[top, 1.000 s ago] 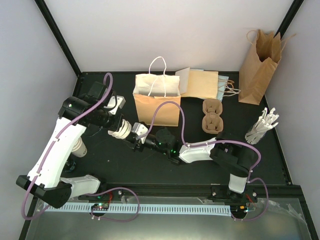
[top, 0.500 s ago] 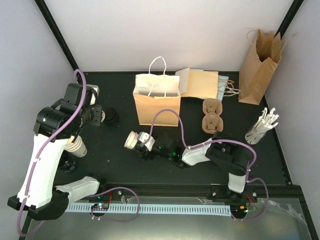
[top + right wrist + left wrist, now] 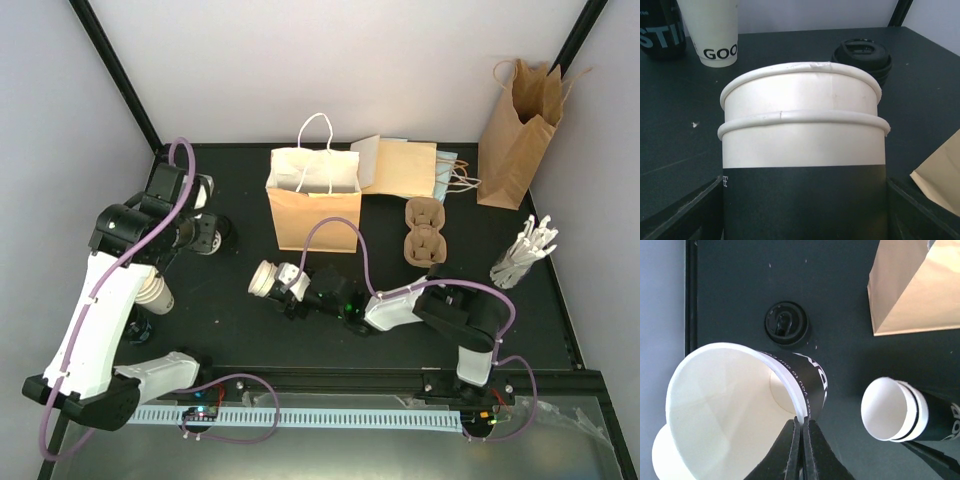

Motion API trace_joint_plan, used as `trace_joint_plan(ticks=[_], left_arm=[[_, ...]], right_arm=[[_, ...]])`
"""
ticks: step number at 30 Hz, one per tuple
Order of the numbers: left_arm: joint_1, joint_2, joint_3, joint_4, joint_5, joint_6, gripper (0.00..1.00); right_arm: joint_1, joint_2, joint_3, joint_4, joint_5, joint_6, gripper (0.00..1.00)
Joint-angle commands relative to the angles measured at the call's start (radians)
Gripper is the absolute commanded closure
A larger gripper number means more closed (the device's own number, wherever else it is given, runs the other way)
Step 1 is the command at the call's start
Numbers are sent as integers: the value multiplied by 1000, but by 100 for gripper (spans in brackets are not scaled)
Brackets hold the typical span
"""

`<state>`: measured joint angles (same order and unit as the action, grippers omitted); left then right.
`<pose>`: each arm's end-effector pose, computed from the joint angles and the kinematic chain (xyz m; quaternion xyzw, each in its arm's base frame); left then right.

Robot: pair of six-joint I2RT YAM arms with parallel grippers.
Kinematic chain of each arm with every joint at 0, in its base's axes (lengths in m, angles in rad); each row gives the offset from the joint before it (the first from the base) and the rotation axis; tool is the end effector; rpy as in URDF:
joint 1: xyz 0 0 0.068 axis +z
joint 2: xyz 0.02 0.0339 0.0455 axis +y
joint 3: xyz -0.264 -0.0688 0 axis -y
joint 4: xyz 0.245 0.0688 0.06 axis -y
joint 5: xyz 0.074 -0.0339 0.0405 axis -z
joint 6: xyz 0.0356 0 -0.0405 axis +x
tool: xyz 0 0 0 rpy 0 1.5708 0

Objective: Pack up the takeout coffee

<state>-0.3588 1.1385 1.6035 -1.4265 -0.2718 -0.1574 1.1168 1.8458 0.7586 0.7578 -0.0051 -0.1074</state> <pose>0.1564 -0.0484 0.4279 0.0546 0.9445 0.0491 0.3203 0.1588 0.3258 0.1431 -0.4686 0.6649 0.2830 0.5081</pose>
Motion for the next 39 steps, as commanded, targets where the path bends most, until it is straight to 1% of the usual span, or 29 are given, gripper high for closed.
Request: trace_joint_plan(ticks=[1,3,7,9,12,16,18,21,28,31,34,36,39], left_arm=[[3,14,-66,16,-40,-15,98],[4,26,-117,36,-77,-21,98],[9,56,-215,108,-45,-44,98],[11,86,-236,108,-39,-62,98],[11,111,-251,99,-43,-81,98],[13,84,-317,167,-44,-75,99],[16,94,-356,191,-52,-82,98],[17,136,-373,180,-52,-108,99],[18,115,-390,208,-36,-98,98],[18,136,-408,208,-34,-105,98],[16,169,-409,208,10,-111,98],[6,150,-414,224,48,-122,98],[-52,100,-433,248,97,-161,98]], right_arm=[[2,-73,-17,46,16,-12,17],[2,-103,-40,50,23,-11,17],[1,-168,-81,51,52,-15,17],[-1,-196,-95,46,73,-19,16],[-4,-206,-97,40,75,-23,16],[-4,-213,-116,82,87,-6,16],[-5,-228,-127,97,88,-2,16],[-5,-256,-132,91,92,-6,16],[-7,-254,-137,117,99,4,16],[-6,-275,-147,125,108,4,16],[-6,-304,-154,117,125,-12,16],[-7,-341,-167,114,148,-25,16],[-11,-420,-179,69,206,-49,16]])
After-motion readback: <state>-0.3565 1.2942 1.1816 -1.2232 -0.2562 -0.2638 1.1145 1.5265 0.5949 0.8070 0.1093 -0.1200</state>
